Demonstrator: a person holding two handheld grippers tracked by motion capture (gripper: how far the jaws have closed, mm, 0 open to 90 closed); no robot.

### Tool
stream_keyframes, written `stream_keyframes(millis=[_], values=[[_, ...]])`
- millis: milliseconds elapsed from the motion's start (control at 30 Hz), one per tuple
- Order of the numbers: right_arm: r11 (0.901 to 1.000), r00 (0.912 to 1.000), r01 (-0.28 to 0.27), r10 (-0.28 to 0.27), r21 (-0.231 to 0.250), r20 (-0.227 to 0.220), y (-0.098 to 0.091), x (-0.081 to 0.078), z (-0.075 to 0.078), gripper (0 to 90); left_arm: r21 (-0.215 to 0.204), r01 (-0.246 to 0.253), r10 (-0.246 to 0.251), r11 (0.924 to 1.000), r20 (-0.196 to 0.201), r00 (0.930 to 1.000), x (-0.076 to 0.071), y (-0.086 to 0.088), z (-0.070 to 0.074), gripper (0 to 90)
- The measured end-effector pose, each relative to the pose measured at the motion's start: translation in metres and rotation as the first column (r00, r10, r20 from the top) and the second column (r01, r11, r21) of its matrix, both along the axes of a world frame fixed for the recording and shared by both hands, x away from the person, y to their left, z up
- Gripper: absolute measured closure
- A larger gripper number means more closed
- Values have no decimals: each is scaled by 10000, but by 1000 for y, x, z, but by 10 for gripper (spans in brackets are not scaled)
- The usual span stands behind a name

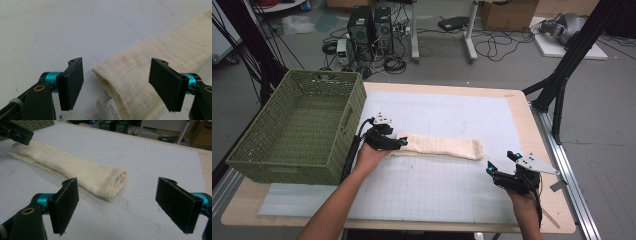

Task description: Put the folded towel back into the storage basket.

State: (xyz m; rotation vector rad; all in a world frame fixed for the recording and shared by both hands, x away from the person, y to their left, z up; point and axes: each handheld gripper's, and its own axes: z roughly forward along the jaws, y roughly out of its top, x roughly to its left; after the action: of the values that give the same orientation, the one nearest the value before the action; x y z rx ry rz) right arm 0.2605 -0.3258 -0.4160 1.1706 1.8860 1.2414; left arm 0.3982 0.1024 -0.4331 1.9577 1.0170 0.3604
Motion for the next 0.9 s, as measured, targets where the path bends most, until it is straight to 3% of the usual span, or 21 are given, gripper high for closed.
stream_keyframes(millis=[267,467,633,733,767,800,833,900], values=[[10000,10000,-13,13,-46,22,0,0,0,174,787,167,-103,9968,-812,9966,1,-5,-11,305],[10000,10000,-4,4,-62,30,-1,0,0,174,855,132,-65,9963,-779,9969,-1,-6,-10,344],[10000,10000,10,-10,-25,5,0,0,0,174,914,125,-80,9957,-491,9988,-7,-7,-12,392],[10000,10000,11,-11,-46,-10,0,0,0,174,802,375,-337,9961,-484,9983,-9,-8,-12,483],[10000,10000,7,-7,-31,-13,0,0,0,174,777,569,-529,9953,-528,9972,-10,-9,-11,543],[10000,10000,-4,4,-60,-65,0,0,0,174,762,704,-662,9946,-558,9962,-10,-9,-11,667],[10000,10000,-4,4,-60,-65,0,0,0,174,720,791,-750,9943,-581,9955,-11,-11,-11,667],[10000,10000,-39,39,-77,-64,0,0,0,175,670,904,-863,9936,-618,9944,-12,-12,-11,766]])
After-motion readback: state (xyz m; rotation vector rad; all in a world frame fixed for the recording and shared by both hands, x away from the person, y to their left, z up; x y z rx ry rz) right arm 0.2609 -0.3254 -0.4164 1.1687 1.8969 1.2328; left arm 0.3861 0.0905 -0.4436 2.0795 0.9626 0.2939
